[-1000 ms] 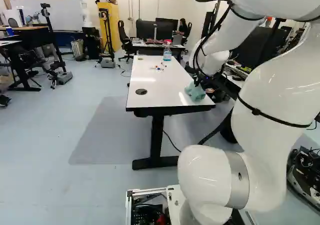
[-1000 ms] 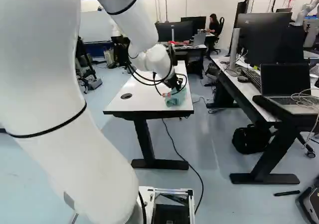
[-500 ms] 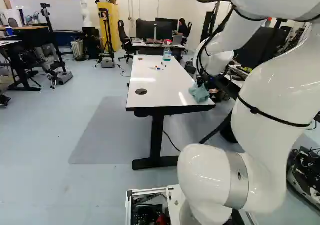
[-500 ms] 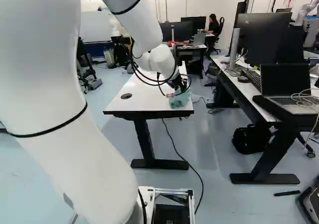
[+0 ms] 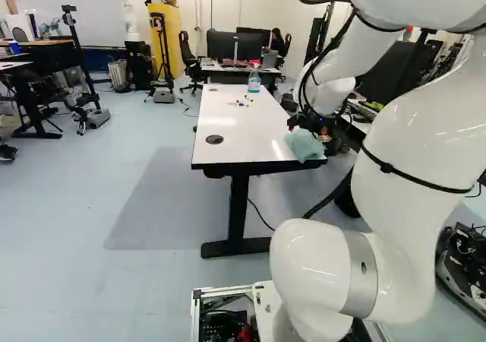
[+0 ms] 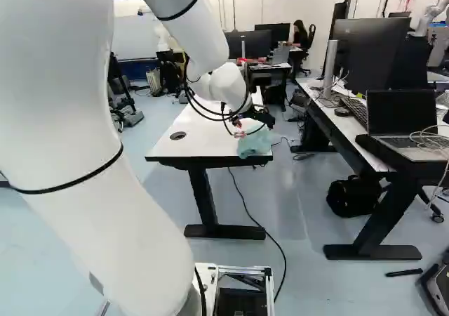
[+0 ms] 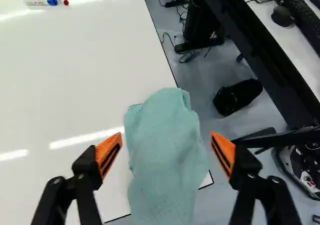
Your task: Clean the table with the green towel
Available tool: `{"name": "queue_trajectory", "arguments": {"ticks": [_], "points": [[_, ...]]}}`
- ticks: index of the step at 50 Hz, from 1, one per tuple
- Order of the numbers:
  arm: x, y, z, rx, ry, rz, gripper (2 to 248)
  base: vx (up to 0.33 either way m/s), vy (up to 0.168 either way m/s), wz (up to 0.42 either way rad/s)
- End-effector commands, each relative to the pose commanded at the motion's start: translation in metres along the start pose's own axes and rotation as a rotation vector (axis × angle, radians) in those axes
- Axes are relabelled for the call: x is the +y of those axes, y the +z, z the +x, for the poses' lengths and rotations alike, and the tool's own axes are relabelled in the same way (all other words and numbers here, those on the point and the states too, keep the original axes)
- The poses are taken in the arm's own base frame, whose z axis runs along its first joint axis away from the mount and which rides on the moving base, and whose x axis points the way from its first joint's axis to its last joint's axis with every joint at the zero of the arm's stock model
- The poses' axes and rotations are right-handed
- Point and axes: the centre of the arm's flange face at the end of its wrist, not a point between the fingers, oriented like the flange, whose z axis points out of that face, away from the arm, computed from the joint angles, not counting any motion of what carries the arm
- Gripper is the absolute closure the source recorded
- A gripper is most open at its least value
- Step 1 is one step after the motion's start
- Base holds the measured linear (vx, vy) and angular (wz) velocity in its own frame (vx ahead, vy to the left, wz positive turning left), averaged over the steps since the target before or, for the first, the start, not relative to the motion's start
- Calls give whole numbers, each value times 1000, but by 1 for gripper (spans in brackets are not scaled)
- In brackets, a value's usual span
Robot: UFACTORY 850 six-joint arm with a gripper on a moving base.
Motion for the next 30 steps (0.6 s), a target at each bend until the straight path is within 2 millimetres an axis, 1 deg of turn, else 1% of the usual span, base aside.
{"name": "queue_trajectory", "arguments": {"ticks": [1,2,30], "points": [[0,0,0,0,0,0,29,0,0,0],[0,0,0,0,0,0,3,0,0,0],[-3,-1,-3,10,-3,5,3,0,0,0]]}}
